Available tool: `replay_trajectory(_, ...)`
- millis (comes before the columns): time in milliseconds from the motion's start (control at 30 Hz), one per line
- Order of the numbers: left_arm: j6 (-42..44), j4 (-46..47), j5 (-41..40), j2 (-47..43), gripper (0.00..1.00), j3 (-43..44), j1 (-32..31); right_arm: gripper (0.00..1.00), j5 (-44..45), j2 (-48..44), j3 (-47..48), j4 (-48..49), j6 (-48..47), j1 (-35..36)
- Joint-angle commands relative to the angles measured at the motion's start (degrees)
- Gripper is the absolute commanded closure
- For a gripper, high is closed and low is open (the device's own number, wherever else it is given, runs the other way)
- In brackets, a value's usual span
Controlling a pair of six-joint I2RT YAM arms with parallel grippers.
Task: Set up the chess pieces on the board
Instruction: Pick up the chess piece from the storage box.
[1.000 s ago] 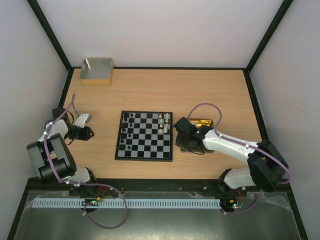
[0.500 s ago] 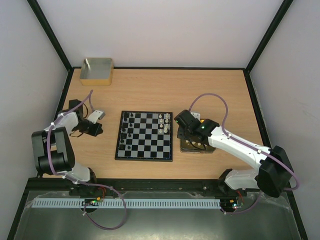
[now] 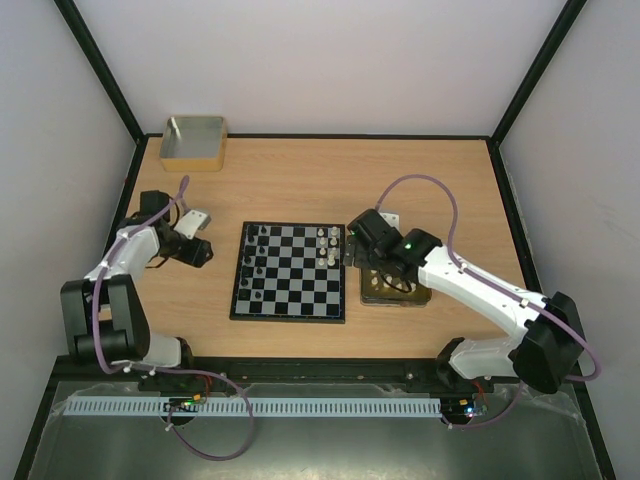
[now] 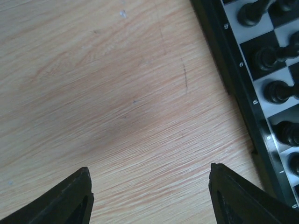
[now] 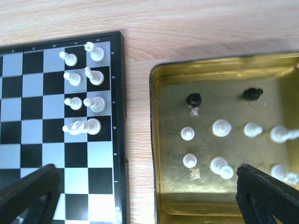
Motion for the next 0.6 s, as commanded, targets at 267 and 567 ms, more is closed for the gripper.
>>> replay_trajectory(267, -1.16, -4.31, 1.2, -9.26, 0.01, -0.3, -0.49, 0.01, 5.99, 1.56, 4.34, -6.62, -0.97, -1.41)
replay_trajectory(567, -2.0, -4.31, 0.51, -11.22, 0.0, -2.69, -0.8, 0.02, 2.45, 1.78, 4.72, -8.41, -2.7, -4.95)
